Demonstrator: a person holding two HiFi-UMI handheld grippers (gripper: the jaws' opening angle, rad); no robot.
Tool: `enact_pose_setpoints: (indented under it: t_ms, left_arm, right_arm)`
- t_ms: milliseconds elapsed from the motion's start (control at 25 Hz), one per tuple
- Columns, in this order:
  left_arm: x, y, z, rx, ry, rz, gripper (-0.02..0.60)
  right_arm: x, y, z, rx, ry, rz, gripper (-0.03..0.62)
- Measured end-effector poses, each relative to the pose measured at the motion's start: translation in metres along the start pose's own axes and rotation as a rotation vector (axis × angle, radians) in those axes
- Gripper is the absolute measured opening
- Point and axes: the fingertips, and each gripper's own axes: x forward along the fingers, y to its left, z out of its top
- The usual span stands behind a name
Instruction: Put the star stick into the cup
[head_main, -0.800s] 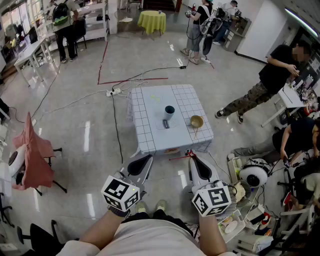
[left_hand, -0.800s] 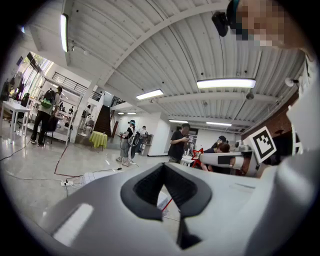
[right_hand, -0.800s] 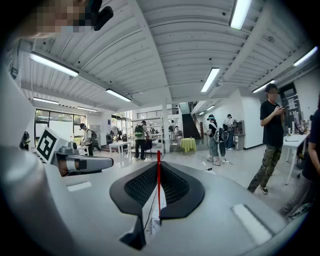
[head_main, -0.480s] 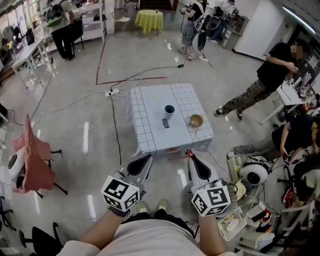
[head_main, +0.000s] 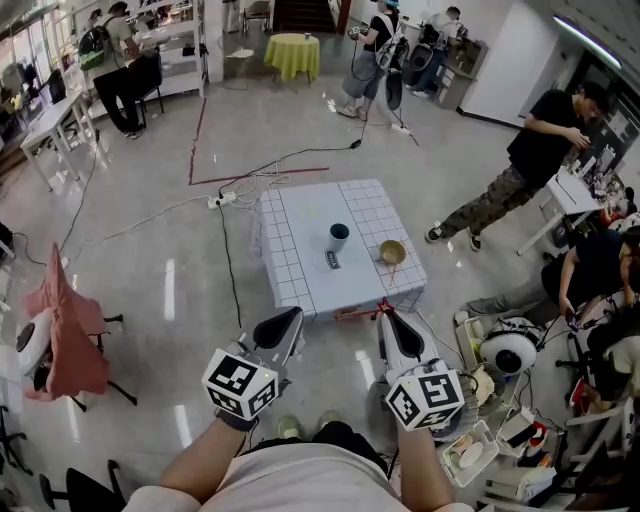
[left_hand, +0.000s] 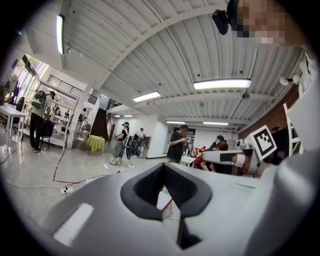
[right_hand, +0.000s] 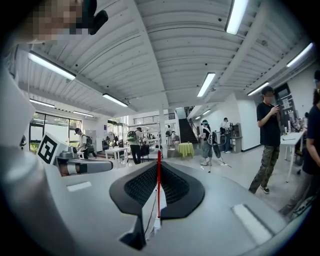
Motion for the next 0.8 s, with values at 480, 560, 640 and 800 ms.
enact_pose_setpoints:
  t_ms: [480, 560, 640, 800]
  left_arm:
    - [0.022, 0.041, 0.003, -0.018, -0.017, 0.021, 0.006]
    - [0.033, 0.051, 0.0, -0.021, -0.017, 0.02, 0.006]
    - [0.046, 0.061, -0.003, -0.025, -0.017, 0.021, 0.006]
    - [0.075, 0.081, -0.005, -0.031, -0.009, 0.027, 0.006]
  right_arm:
    - [0.051, -0.022, -0.001, -0.001, 0.001, -0.013, 0.029]
    - [0.067, -0.03, -0.004, 0.0, 0.006, -0.01, 0.029]
    - [0.086, -0.038, -0.008, 0.002, 0.014, -0.004, 0.029]
    - [0.126, -0.06, -0.011, 0.008, 0.033, 0.006, 0.029]
